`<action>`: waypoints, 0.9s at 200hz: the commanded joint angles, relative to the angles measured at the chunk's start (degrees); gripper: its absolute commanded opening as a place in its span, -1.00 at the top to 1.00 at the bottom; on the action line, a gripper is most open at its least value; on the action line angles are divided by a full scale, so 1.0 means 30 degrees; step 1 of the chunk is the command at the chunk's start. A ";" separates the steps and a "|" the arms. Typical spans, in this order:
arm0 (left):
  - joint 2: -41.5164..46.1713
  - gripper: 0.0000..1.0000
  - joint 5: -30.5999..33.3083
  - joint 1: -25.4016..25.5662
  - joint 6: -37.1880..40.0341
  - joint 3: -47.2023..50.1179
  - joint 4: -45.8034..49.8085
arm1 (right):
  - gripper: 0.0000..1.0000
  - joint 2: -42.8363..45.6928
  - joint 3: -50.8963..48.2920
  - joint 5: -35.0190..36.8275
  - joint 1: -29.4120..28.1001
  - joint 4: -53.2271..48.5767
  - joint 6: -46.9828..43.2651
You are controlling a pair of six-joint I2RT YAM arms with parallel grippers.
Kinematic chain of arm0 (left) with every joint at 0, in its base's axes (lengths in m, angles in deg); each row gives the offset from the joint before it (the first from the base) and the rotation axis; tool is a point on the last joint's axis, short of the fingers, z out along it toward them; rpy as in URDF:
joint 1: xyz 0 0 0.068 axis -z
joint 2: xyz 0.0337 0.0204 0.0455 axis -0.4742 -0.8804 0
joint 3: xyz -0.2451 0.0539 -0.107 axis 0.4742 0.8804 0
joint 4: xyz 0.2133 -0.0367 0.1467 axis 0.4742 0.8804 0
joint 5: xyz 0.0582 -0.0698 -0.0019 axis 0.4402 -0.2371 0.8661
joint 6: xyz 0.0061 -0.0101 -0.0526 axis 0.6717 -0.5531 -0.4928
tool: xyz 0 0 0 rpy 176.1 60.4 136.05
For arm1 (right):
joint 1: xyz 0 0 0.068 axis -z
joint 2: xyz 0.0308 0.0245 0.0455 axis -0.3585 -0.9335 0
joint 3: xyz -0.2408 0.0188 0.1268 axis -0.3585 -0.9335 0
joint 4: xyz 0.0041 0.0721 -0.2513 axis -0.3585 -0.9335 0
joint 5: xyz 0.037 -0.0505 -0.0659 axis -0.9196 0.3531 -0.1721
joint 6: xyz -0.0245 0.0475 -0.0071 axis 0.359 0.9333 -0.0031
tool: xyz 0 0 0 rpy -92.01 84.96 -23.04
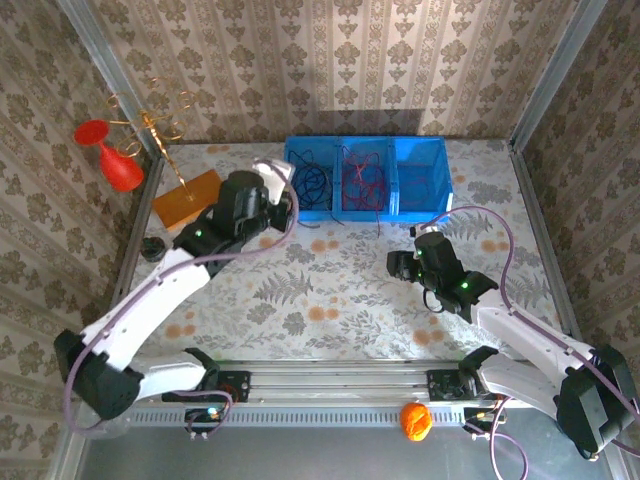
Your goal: Untangle the cables
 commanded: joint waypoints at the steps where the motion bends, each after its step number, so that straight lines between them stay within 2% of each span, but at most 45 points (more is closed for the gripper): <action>1: -0.2014 1.00 -0.2012 -0.1145 0.0146 -0.1497 -0.1683 | -0.20 0.0637 0.0365 0.0215 0.0080 0.0059 -0.0137; 48: -0.7850 1.00 -0.3838 -0.3087 0.0687 -0.5924 -0.2273 | -0.20 0.1606 -0.0214 0.0352 0.0137 -0.0324 -0.0061; 66: -0.9987 1.00 -0.5016 -0.3538 0.1047 -0.7507 -0.2111 | -0.20 0.2238 -0.0525 0.0434 0.0137 -0.0594 -0.0019; 92: -1.2683 1.00 -0.5287 -0.3868 0.0699 -0.9131 -0.1573 | -0.21 0.2962 -0.0738 0.0526 0.0181 -0.0948 0.0035; 115: -1.4022 1.00 -0.5503 -0.3925 -0.0377 -0.8887 -0.2116 | -0.21 0.3249 -0.0836 0.0666 0.0217 -0.1178 -0.0096; 142: -1.4686 1.00 -0.6409 -0.5285 -0.2519 -0.7619 -0.3628 | -0.21 0.3274 -0.0935 0.0705 0.0244 -0.1106 -0.0209; 164: -1.4416 1.00 -0.7568 -0.6036 -0.4138 -0.6421 -0.5074 | -0.21 0.3152 -0.0827 0.0586 0.0253 -0.1048 -0.0251; 180: -1.3608 1.00 -0.8115 -0.6070 -0.4229 -0.5744 -0.5825 | -0.21 0.3134 -0.0824 0.0595 0.0254 -0.0995 -0.0292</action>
